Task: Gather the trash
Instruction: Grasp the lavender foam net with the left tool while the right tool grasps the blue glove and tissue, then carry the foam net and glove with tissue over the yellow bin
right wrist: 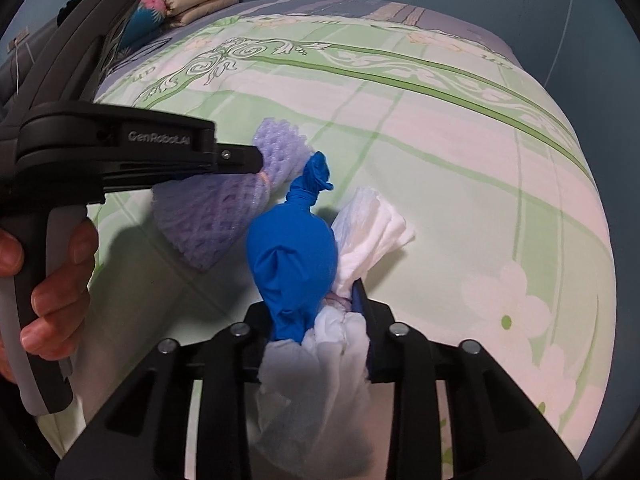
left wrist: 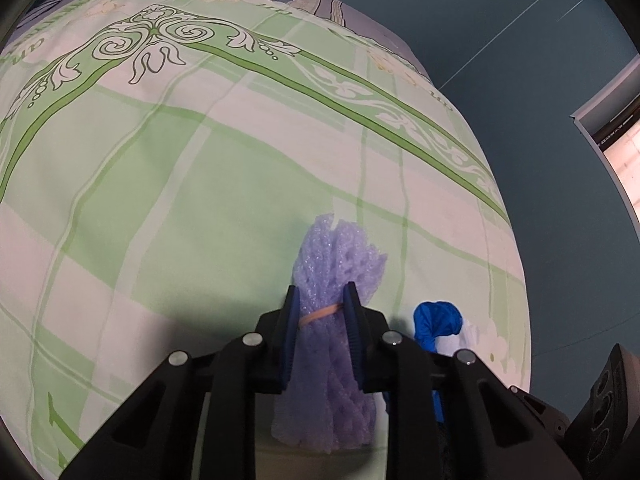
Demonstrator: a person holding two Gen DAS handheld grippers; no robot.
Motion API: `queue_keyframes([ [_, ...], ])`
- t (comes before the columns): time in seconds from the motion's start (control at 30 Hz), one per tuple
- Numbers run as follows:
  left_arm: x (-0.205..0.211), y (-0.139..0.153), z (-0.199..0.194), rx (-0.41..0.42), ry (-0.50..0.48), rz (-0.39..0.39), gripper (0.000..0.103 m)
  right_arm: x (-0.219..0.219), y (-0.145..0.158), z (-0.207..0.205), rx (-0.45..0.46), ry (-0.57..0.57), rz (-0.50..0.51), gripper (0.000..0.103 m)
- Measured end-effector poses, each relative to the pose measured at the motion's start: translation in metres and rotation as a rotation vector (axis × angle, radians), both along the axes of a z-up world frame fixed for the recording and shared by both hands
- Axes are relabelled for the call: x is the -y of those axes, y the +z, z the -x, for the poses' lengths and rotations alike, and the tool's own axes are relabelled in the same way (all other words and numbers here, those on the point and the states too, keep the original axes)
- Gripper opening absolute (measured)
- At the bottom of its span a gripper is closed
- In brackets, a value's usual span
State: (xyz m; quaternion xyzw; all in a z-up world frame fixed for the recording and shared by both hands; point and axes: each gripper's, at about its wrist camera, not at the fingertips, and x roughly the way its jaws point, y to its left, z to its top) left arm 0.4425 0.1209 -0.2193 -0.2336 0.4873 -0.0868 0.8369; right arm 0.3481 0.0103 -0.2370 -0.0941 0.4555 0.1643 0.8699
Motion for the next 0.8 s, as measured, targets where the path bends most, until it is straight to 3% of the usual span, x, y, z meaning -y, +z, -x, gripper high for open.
queue_keyframes([
  [0.23, 0.002, 0.009, 0.009, 0.015, 0.008, -0.008, 0.011, 0.017, 0.016, 0.011, 0.024, -0.033, -0.018, 0.024],
  [0.3, 0.004, 0.013, 0.013, 0.023, 0.005, -0.014, 0.001, 0.024, 0.022, 0.017, 0.030, -0.041, -0.027, 0.024],
  [0.6, 0.022, 0.016, 0.027, 0.021, -0.027, -0.062, 0.001, 0.050, 0.045, 0.041, 0.058, -0.076, -0.060, 0.024],
  [0.8, 0.028, 0.028, 0.041, 0.045, -0.031, -0.045, 0.001, 0.065, 0.065, 0.063, 0.097, -0.091, -0.085, 0.024],
])
